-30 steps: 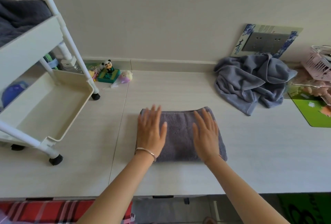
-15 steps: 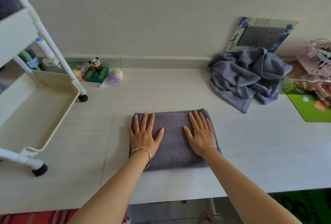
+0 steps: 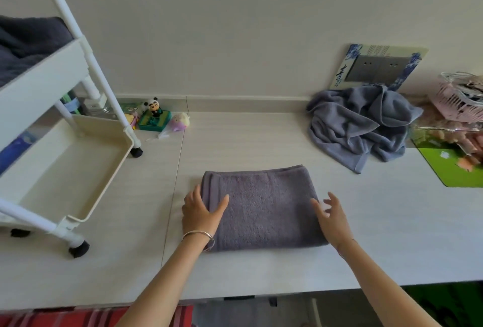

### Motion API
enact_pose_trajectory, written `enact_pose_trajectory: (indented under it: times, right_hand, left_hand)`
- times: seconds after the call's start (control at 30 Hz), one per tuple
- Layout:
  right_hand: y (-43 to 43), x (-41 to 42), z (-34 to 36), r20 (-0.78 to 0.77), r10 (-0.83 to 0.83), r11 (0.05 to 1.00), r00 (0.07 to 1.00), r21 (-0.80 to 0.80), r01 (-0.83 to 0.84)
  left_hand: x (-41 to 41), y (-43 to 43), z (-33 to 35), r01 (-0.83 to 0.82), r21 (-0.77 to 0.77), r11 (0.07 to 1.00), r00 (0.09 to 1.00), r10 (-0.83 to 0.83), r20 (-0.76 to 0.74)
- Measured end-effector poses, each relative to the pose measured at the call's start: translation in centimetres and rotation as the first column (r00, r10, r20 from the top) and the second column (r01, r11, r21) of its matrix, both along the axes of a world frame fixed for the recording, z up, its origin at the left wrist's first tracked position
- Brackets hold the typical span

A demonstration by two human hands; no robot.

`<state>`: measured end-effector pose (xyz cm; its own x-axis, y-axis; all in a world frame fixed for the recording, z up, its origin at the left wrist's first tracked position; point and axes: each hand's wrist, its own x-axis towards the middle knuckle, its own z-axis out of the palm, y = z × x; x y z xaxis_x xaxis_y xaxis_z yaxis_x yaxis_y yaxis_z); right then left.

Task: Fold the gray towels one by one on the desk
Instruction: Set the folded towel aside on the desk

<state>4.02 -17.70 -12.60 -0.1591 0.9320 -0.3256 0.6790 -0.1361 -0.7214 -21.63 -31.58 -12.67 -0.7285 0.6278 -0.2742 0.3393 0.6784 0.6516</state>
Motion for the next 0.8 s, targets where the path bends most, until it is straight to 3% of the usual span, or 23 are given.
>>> enact_pose_trajectory:
  times: [0.03,0.1,0.23,0.37,0.43,0.53,0.8]
  right_hand:
    - [-0.4,0.7,0.5,-0.069,-0.035,0.997,0.997,-0.071,0.030]
    - [-1.2,2.0,0.9,-0.105,-0.025,0.988,0.994,-0.154,0.008]
    - [-1.3,2.3,1.7,-0.080,0.038,0.973,0.996,-0.224,-0.055]
    - [-1.3,0.9,2.6,-0.142,0.068,0.934,0.988,-0.338,-0.113]
    - [-1.6,0.9,3.3,-0.291,-0.028,0.899,0.956,-0.425,-0.103]
    - [-2.2,1.0,5.0,-0.501,-0.077,0.841,0.862,-0.497,-0.213]
    - [-2.3,-3.4,13.8,-0.727,0.070,0.839,0.683,-0.328,-0.435]
  left_hand:
    - [-0.3,-0.5,0.4,-0.066,0.016,0.998,0.991,0.063,0.117]
    - [-0.5,-1.4,0.9,-0.042,-0.050,0.998,0.967,0.053,0.250]
    - [-0.7,-1.5,1.9,0.041,-0.171,0.984,0.946,0.017,0.322]
    - [-1.0,-1.8,2.8,-0.020,-0.210,0.978,0.863,0.123,0.490]
    - [-1.0,-2.2,3.3,-0.046,-0.179,0.983,0.782,0.147,0.605]
    - [-0.8,-3.0,4.8,-0.056,-0.075,0.996,0.679,0.093,0.728]
    - [-4.5,-7.1,15.7,-0.186,0.244,0.952,0.652,-0.067,0.756]
